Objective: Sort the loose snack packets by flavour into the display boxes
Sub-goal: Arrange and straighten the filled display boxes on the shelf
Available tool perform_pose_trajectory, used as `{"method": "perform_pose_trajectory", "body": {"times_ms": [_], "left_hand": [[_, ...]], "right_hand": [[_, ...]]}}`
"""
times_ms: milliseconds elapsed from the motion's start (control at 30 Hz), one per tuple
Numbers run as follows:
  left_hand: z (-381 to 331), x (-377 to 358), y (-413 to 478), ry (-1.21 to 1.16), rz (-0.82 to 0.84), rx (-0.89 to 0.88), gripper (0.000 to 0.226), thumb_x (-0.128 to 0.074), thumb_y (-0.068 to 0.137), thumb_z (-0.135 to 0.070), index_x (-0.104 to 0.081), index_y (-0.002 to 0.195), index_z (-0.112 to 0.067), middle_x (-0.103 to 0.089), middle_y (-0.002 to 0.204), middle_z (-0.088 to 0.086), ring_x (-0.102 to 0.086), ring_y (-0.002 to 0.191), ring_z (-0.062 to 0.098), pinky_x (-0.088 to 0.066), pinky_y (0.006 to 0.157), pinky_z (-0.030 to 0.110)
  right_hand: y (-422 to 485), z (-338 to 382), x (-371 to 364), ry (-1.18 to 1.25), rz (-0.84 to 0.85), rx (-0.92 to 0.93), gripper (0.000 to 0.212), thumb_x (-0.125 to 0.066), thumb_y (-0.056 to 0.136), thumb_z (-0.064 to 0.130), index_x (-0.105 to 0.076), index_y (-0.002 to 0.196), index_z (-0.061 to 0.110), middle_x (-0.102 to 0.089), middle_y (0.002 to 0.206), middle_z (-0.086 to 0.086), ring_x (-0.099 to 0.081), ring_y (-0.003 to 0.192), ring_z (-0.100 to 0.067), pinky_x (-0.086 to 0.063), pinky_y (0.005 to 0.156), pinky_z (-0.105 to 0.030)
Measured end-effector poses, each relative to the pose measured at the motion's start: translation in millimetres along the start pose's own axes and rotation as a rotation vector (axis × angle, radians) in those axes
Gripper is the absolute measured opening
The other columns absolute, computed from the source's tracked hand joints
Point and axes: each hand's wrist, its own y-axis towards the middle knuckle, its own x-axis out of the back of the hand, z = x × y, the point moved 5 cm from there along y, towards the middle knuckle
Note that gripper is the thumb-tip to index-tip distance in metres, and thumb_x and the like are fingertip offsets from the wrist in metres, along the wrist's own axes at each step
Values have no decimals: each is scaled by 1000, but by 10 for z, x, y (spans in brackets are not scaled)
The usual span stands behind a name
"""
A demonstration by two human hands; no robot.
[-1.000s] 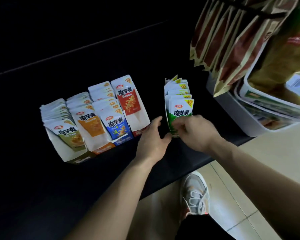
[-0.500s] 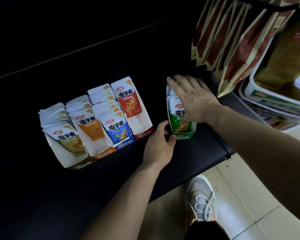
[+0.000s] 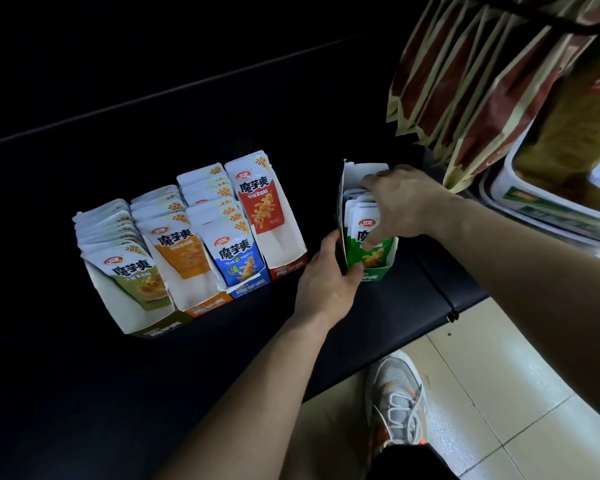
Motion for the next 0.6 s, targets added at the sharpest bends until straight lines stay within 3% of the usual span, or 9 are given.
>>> {"method": "perform_pose_trajectory", "body": {"times_ms": [133,300,400,600], "left_hand": [[41,-77,24,-40,-2,20,63,-61,97,-30,-30,151,-36,-61,134,0,-56,125,20,-45,104,33],[42,-79,13,-40,-6,21,63,-62,96,-28,-31,151,-34,-61,134,-3,-56,125,18,-42,100,28],[43,-86,18,-52,-2,38,63,-62,96,-30,-30,151,-34,-60,136,-3,-55,127,18,-44,104,33],[48,-132,8,-105,-7,37,57,-58,99,-26,-33,150,-36,-63,127,0,-61,117,19,-45,90,24]], "right_hand": [[-37,-86,-4,178,21,-55,89,-89,54,60,-54,125,21,-66,110,0,-60,100,-23,-45,76,-31],[-167,-72,0,406,-101,-69,108,-94,60,38,-33,149,25,-42,143,-6,-50,125,-27,-45,96,-34],[-323,-95,-109,574,-245,-138,106,-93,62,32,-33,149,23,-35,145,-6,-49,126,-29,-45,98,-37],[-637,-31,-369,638,-404,-173,97,-90,66,39,-38,146,22,-39,139,1,-50,123,-20,-49,93,-37]]}}
